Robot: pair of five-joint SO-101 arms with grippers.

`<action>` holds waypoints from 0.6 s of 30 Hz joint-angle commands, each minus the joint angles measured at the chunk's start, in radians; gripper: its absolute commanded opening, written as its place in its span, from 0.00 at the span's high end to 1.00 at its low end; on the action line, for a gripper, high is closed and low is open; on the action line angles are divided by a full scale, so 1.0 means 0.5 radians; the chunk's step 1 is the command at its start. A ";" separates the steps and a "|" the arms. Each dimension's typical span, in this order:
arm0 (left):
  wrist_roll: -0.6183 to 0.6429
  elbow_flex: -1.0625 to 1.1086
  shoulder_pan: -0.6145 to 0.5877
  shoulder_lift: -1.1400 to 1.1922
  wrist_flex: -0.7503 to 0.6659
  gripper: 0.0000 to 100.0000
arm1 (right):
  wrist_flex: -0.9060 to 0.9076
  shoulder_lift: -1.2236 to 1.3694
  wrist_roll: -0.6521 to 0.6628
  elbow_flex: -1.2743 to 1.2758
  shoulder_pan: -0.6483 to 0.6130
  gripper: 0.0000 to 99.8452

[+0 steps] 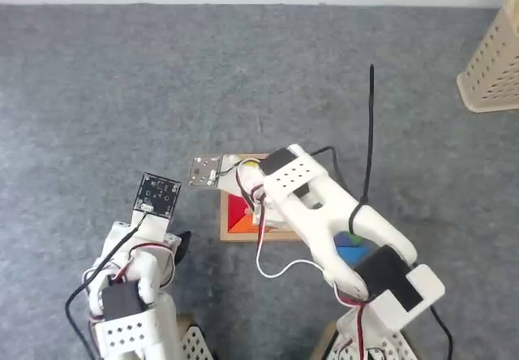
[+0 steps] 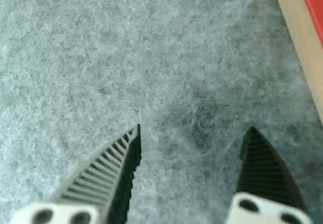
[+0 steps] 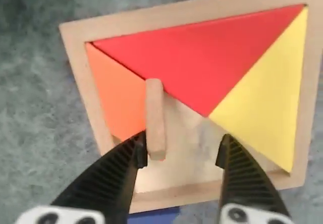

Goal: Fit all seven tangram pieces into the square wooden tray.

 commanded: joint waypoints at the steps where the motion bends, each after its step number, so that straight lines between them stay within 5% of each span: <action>1: 0.012 -0.026 0.003 -0.034 0.003 0.70 | 0.017 -0.048 0.003 -0.153 0.081 0.78; 12: 0.012 -0.026 0.003 -0.034 0.003 0.70 | 0.035 -0.044 -0.138 -0.196 0.118 0.78; 18: 0.012 -0.026 0.003 -0.034 0.003 0.70 | 0.109 -0.020 -0.316 -0.178 0.232 0.99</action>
